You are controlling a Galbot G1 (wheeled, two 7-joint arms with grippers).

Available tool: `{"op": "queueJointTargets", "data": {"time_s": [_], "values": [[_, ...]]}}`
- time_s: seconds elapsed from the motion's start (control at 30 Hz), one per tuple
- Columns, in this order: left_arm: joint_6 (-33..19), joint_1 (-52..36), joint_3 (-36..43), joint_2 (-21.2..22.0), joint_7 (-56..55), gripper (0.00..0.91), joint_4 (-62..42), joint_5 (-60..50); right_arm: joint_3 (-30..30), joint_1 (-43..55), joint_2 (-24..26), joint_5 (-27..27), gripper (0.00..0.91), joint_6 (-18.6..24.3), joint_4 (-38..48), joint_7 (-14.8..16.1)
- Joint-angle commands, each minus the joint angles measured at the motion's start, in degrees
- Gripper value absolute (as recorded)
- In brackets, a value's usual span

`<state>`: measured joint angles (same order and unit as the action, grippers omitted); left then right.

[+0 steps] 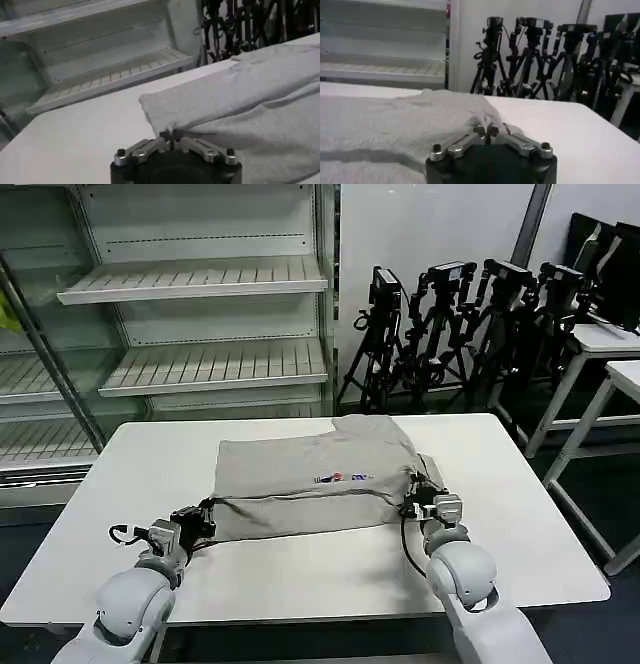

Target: Fold and organize the clothes.

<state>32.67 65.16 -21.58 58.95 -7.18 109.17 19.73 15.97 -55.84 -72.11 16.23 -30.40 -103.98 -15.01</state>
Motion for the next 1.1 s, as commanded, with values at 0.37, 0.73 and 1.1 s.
{"op": "queueJointTargets", "data": {"time_s": [0.37,0.73,1.1], "values": [[0.35,12.79,-3.56,3.84,-0.57,0.907,9.63,0.01,4.39,-11.06,1.18,-1.24,0.907,2.11,-6.16,0.37],[0.13,9.03,-1.48,5.42,-0.95,0.02,2.97,1.7,3.52,-8.94,0.63,4.8,0.0,0.8,0.38,-1.68],[0.07,11.44,-2.27,6.19,-0.65,0.01,5.28,4.58,3.45,-9.54,1.5,9.26,0.0,-0.4,-0.51,-1.84]]}}
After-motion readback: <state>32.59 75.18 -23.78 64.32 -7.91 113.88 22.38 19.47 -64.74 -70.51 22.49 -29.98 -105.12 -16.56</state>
